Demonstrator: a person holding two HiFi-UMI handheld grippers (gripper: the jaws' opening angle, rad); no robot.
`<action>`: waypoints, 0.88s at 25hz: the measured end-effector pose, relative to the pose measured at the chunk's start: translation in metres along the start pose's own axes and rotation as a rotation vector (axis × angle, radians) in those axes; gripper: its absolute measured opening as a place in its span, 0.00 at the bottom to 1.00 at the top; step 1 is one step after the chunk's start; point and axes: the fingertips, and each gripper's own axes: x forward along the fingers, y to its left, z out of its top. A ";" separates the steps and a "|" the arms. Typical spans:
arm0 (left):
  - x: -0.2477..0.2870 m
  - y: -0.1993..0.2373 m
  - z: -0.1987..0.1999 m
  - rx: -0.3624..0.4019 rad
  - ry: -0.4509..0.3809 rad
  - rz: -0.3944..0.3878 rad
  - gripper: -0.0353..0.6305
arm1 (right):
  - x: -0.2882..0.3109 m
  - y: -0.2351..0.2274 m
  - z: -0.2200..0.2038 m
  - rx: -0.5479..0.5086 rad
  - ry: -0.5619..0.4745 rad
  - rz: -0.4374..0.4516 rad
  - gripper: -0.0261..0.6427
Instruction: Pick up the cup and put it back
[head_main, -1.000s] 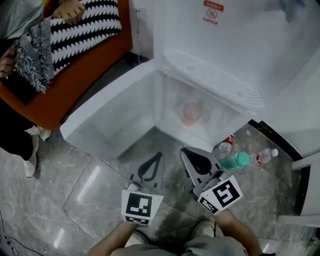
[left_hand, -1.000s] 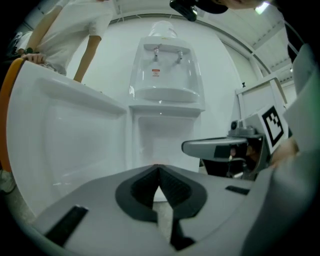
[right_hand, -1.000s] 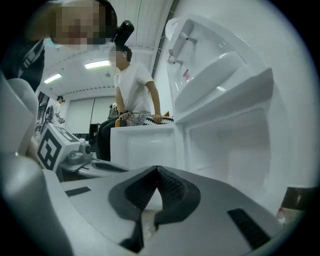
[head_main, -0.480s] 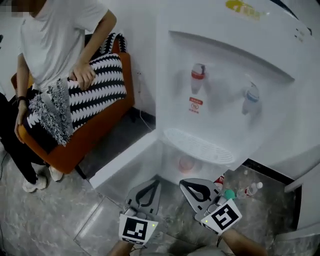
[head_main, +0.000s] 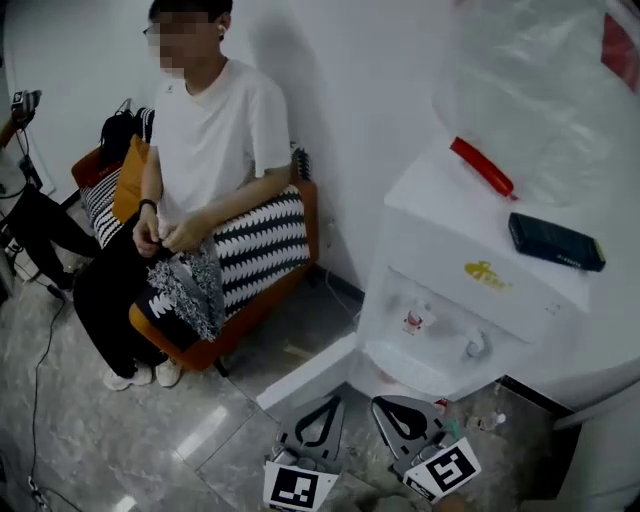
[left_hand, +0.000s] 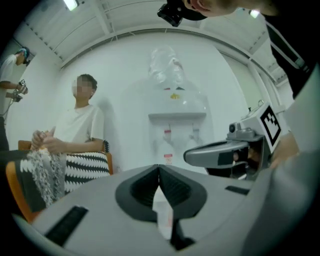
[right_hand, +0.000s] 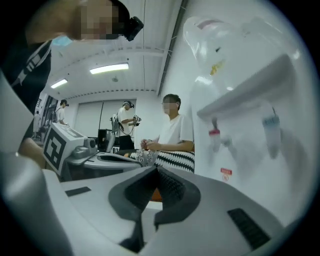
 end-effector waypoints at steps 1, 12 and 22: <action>-0.009 0.002 0.029 -0.008 0.013 0.008 0.07 | -0.002 0.005 0.028 0.015 0.006 0.012 0.05; -0.064 -0.006 0.339 -0.057 0.089 0.145 0.07 | -0.032 0.006 0.336 0.111 -0.004 0.013 0.05; -0.074 -0.049 0.470 -0.093 0.016 0.235 0.07 | -0.104 -0.015 0.449 0.116 -0.022 0.005 0.05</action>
